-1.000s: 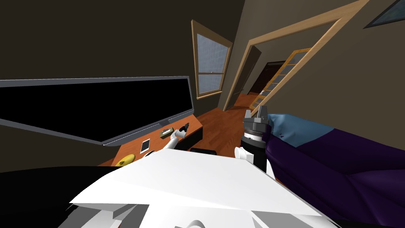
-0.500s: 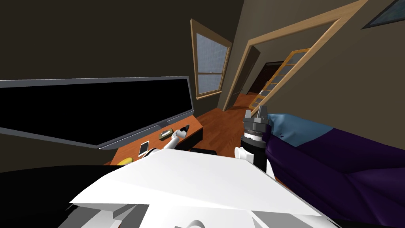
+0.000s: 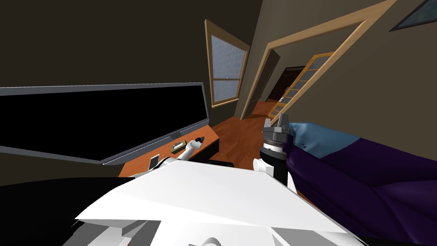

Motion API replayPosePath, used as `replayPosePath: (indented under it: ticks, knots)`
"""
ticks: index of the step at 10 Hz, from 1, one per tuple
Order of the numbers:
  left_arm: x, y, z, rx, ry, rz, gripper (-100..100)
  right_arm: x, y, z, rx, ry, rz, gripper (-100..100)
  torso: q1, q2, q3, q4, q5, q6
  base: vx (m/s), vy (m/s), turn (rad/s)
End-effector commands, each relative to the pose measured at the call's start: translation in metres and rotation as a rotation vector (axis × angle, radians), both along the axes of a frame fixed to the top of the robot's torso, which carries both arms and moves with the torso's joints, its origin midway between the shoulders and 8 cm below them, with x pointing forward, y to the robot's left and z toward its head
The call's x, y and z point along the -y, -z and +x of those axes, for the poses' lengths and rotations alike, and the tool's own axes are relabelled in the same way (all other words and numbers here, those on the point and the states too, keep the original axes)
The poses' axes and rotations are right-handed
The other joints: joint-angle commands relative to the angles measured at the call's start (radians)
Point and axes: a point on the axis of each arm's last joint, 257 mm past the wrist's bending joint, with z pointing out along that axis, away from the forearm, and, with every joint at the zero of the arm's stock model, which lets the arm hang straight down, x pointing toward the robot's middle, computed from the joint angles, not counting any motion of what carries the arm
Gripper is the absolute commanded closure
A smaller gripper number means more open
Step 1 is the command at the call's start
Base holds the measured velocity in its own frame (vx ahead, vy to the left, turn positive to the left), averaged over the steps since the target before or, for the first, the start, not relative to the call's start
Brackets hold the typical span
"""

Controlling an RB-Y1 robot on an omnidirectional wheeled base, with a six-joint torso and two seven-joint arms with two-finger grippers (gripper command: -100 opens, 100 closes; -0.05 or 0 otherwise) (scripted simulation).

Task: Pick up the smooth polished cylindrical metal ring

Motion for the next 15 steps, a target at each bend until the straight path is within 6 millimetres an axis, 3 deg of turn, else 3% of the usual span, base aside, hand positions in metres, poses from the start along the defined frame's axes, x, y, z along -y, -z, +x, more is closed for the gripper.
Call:
replayPosePath:
  ticks: [1,5,6,7,8,9,11,12,14,15]
  knots:
    - [-0.001,0.006,-0.004,-0.020,-0.002,0.002,-100,0.000,0.000,0.000,0.000,0.000,0.000,0,0.000,0.000,0.000,0.000,0.000,0.000,0.027,0.030,-0.008]
    - [-0.002,0.015,-0.014,-0.060,-0.005,0.005,-100,0.000,0.000,0.000,0.000,0.000,0.000,0,-0.003,0.003,0.002,0.001,-0.001,0.000,0.003,0.003,-0.002]
    - [-0.002,0.016,-0.014,-0.062,-0.006,0.005,0,0.000,0.000,0.000,0.000,0.000,0.000,0,-0.003,0.003,0.002,0.001,-0.001,0.000,0.000,0.000,0.000]
    - [-0.019,0.018,-0.020,-0.063,-0.056,0.004,-100,0.000,0.000,0.000,0.000,0.000,0.000,0,-0.003,0.003,0.002,0.001,-0.001,0.000,-0.024,0.022,-0.320]
    - [-0.036,0.021,-0.026,-0.066,-0.099,0.008,-100,0.000,0.000,0.000,0.000,0.000,0.000,0,-0.002,0.005,0.003,0.001,0.000,0.001,-0.065,0.073,-0.427]
    - [-0.036,0.021,-0.026,-0.065,-0.106,0.004,-100,0.000,0.000,0.000,0.000,0.000,0.000,0,0.001,0.007,0.004,0.001,0.000,0.001,-0.063,0.058,-0.228]
    - [-0.069,0.025,-0.040,-0.068,-0.195,0.007,-100,0.000,0.000,0.000,0.000,0.000,0.000,0,0.000,0.007,0.004,0.002,0.000,0.001,-0.056,0.049,-0.383]
    - [-0.069,0.025,-0.040,-0.066,-0.204,0.001,-100,0.000,0.000,0.000,0.000,0.000,0.000,0,0.001,0.007,0.004,0.002,0.000,0.001,-0.049,0.038,-0.197]
    - [-0.099,0.029,-0.056,-0.069,-0.291,0.004,-100,0.000,0.000,0.000,0.000,0.000,0.000,0,0.000,0.006,0.004,0.001,0.000,0.001,-0.059,0.033,-0.407]
    - [-0.099,0.029,-0.056,-0.066,-0.300,-0.002,-100,0.000,0.000,0.000,0.000,0.000,0.000,0,0.000,0.007,0.004,0.002,0.000,0.000,-0.055,0.035,-0.191]
